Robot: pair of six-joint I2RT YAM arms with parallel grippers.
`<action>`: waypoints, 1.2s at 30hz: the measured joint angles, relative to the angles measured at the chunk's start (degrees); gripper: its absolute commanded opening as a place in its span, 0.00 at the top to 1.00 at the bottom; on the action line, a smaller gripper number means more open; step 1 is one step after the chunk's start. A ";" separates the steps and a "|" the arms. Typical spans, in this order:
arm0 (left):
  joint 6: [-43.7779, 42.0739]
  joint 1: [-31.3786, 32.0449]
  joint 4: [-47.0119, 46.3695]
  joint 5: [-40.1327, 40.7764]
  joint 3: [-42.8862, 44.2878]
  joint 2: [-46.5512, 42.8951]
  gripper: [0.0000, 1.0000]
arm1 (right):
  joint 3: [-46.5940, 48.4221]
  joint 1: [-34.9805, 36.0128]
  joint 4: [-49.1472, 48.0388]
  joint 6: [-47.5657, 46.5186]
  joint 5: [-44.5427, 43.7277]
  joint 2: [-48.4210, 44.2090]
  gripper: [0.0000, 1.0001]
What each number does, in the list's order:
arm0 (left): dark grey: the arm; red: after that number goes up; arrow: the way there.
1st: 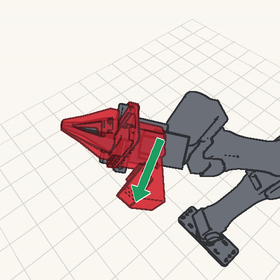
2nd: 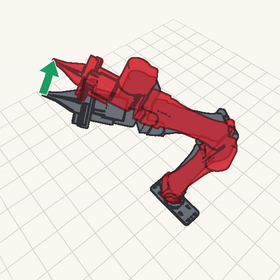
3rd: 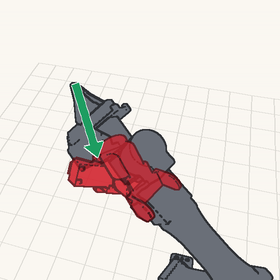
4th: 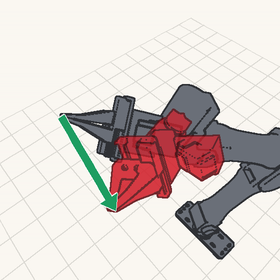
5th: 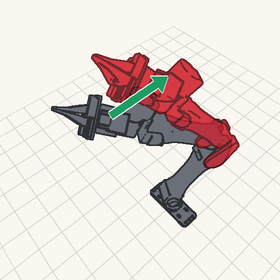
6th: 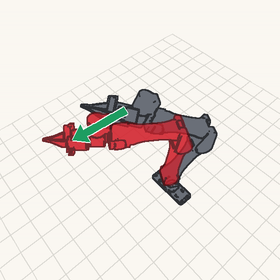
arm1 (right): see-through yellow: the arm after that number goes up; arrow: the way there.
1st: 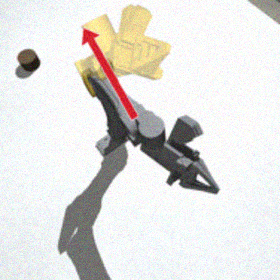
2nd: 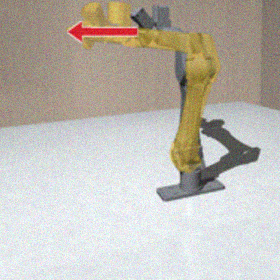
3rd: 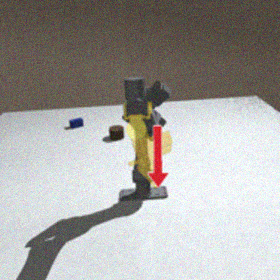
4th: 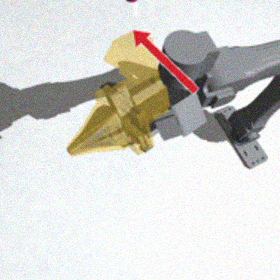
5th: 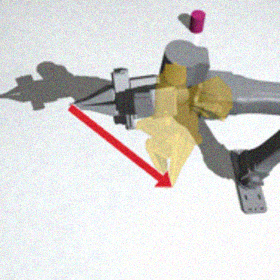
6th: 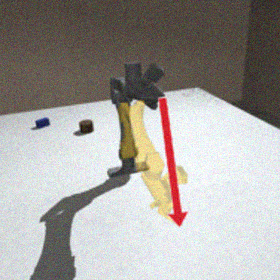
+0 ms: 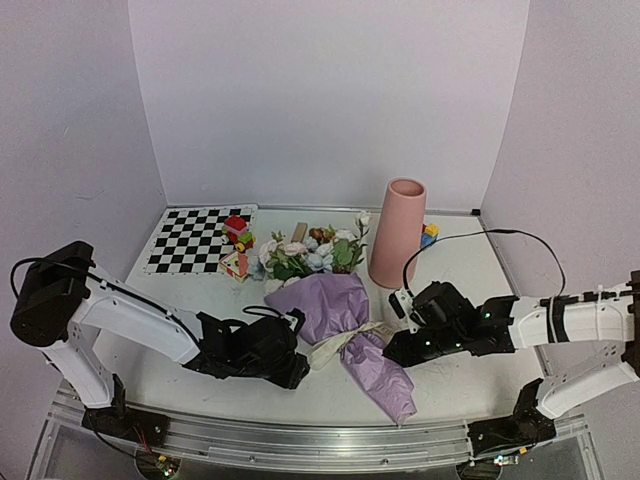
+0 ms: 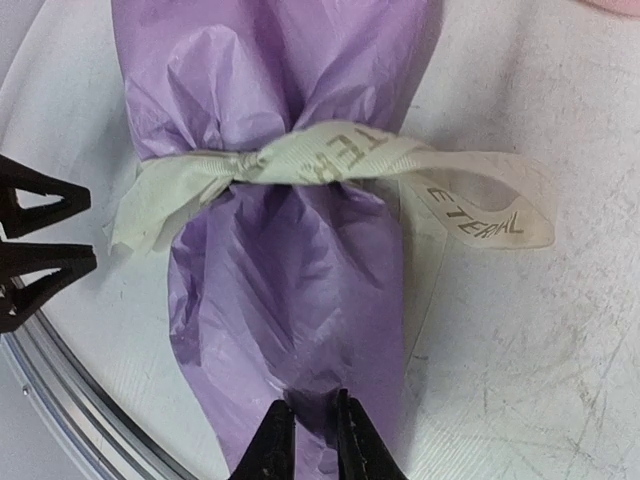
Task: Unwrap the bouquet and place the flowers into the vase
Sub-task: Untie the ribbon from the wrapping paper.
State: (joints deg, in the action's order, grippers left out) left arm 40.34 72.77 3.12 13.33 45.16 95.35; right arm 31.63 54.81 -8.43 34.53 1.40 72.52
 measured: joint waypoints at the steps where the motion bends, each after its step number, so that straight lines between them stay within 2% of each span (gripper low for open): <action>1: -0.04 0.00 0.19 0.10 0.33 0.47 0.49 | 0.48 0.00 -0.01 -0.28 -0.30 0.21 0.80; 5: -0.27 0.00 0.80 0.41 1.40 2.23 0.56 | 1.88 0.00 -0.13 -0.90 -0.92 1.29 0.77; 12: -0.41 0.00 1.38 0.47 3.41 4.37 0.52 | 1.95 0.00 -0.01 -1.43 -1.82 1.57 0.66; 14: -0.52 0.00 1.39 0.55 3.62 4.46 0.55 | 1.95 0.00 0.02 -1.30 -2.58 1.48 0.62; 15: -0.57 0.00 1.41 0.69 3.74 4.54 0.63 | 1.95 0.00 0.10 -1.13 -3.14 1.32 0.61; 18: -0.70 0.00 1.45 1.74 4.71 5.70 0.99 | 1.95 0.00 0.55 -0.57 -5.67 0.63 0.59; 19: -0.49 0.00 1.70 2.39 5.02 6.03 1.00 | 1.95 0.00 0.87 -0.34 -6.76 0.36 0.59; 25: 1.24 0.00 5.53 7.58 5.71 5.67 1.00 | 2.01 -0.16 3.50 1.08 -12.96 0.02 0.59; 29: 1.99 0.00 7.25 9.83 5.63 1.93 0.99 | 2.44 -1.24 4.35 1.93 -14.83 0.83 0.60; 31: 2.14 0.00 7.41 10.41 5.60 -0.75 0.93 | 3.19 -1.97 4.48 1.98 -15.11 2.17 0.61; 33: 2.11 0.00 7.33 10.37 5.62 -2.82 0.78 | 3.75 -2.44 4.51 1.97 -15.19 3.34 0.60; 36: 1.29 0.00 7.21 9.05 5.62 -3.72 0.66 | 3.92 -2.64 4.46 1.92 -15.10 4.04 0.60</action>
State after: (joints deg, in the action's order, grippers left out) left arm 41.63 72.77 10.34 22.38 50.78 91.63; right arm 35.55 52.16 -3.97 36.45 -13.70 76.55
